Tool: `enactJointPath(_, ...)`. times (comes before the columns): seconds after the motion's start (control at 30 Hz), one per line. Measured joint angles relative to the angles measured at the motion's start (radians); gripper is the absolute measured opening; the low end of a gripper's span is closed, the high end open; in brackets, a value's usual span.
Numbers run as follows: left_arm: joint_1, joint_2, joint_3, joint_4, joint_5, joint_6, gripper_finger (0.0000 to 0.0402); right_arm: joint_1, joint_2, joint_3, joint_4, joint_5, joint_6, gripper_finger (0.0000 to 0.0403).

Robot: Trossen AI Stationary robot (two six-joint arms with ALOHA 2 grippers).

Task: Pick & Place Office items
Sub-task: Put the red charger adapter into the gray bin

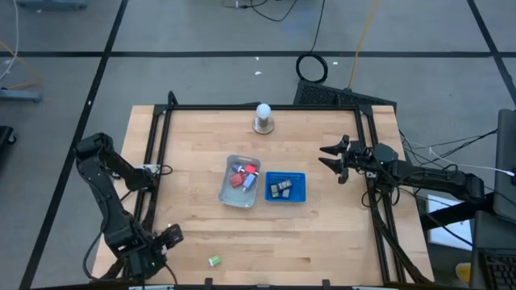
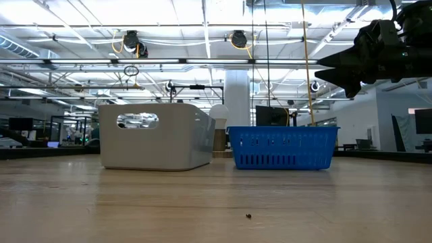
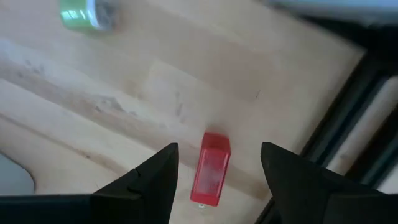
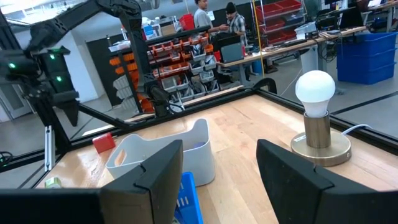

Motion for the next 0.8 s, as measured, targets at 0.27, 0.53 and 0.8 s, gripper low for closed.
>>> enactJointPath(0.27, -0.015, 0.001, -0.121, 0.172, -0.023, 0.006, 0.0227, 0.000, 0.000, 0.000, 0.000, 0.000, 0.000, 0.0196)
enactJointPath(0.53, -0.012, -0.030, -0.233, 0.274, -0.004, 0.007, 0.0227, 0.000, 0.000, 0.000, 0.000, 0.000, 0.000, 0.0196)
enactJointPath(0.8, 0.017, -0.091, -0.273, 0.274, 0.005, -0.025, 0.0227, 0.000, 0.000, 0.000, 0.000, 0.000, 0.000, 0.0196)
